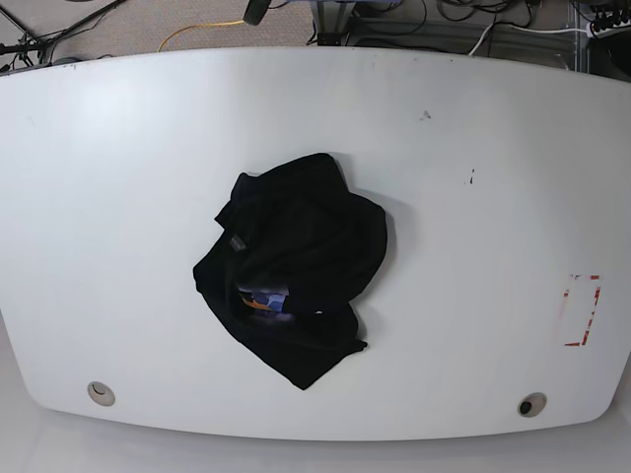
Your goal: Fold the T-shirt properly
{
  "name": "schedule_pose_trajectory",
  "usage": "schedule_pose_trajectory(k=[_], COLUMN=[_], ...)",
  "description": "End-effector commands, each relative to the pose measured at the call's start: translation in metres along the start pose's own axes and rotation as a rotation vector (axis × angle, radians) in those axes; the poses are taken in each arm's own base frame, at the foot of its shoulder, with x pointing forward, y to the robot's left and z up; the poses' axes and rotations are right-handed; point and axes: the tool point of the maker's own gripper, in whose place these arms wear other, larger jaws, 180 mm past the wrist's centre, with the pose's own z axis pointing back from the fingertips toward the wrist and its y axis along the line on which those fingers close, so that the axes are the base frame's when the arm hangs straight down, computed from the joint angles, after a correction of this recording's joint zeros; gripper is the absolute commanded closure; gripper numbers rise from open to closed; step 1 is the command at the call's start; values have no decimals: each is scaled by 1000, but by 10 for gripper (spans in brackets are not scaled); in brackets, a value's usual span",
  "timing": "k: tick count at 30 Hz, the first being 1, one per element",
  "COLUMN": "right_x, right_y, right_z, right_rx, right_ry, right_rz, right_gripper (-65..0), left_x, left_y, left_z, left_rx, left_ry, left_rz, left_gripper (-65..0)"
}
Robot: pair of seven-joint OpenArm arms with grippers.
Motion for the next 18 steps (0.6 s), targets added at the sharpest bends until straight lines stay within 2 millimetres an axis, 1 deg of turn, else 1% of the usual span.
schedule_pose_trajectory(k=[1, 4, 7, 9, 12, 16, 17, 18], right_x=[17, 35, 40, 43, 48, 56, 60, 66], right_y=[-2, -9, -10, -9, -8, -9, -9, -9], right_z=[14, 24, 33, 38, 38, 33, 31, 28], right_rx=[-5, -27, -32, -31, -30, -28, -27, -26], right_ry=[-49, -91, -97, -105, -120, -143, -155, -173], right_rz=[11, 31, 42, 45, 48, 51, 53, 56], right_gripper=[-189, -189, -189, -189, -189, -189, -189, -189], left_x=[14, 29, 40, 52, 63, 63, 64, 69], left_y=[3, 0, -3, -4, -5, -5, -5, -5], left_z=[13, 21, 28, 32, 33, 33, 33, 31], left_rx=[12, 5, -1, -5, -7, -7, -7, -7], left_ry=[-40, -76, -99, -130, -157, -157, -160, -175], left_rz=[-8, -12, -14, -16, -18, -19, -20, -20], left_gripper=[-368, -368, -368, -368, -368, -368, -368, -368])
